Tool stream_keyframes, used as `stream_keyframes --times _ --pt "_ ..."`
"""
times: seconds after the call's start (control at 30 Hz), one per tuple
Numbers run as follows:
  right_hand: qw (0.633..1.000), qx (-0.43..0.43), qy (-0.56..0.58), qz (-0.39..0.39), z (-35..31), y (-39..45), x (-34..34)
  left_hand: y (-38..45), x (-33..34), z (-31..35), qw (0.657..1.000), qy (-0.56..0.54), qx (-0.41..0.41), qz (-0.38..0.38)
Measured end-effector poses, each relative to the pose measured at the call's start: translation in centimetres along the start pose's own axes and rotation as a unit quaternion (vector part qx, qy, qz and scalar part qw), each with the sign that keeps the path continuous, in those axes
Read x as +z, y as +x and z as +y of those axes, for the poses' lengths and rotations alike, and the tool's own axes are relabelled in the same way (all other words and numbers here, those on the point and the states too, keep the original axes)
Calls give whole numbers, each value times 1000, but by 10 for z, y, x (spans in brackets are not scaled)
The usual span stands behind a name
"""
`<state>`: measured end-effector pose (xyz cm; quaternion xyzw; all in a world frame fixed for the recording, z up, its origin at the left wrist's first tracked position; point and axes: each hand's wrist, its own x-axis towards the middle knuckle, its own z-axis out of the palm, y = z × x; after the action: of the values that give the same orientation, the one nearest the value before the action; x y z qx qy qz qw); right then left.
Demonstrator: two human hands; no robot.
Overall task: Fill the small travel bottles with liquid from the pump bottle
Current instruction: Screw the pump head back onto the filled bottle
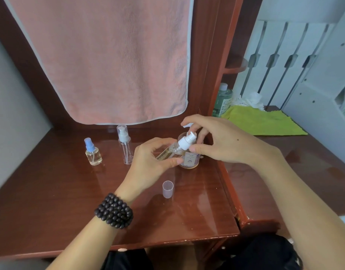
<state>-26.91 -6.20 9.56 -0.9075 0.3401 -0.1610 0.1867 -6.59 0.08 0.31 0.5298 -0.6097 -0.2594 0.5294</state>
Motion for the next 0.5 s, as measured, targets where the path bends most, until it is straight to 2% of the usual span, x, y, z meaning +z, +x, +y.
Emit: stream_keyframes --times 0.1,0.33,0.5 --pt "1000 -16 -24 13 2 5 3 1 -1 -1 1000 7 7 0" --pt "997 28 -66 2 0 7 12 0 -1 -4 1000 8 2 -16" --pt "999 20 13 -25 3 4 11 -1 -3 -6 1000 -2 -7 -13"
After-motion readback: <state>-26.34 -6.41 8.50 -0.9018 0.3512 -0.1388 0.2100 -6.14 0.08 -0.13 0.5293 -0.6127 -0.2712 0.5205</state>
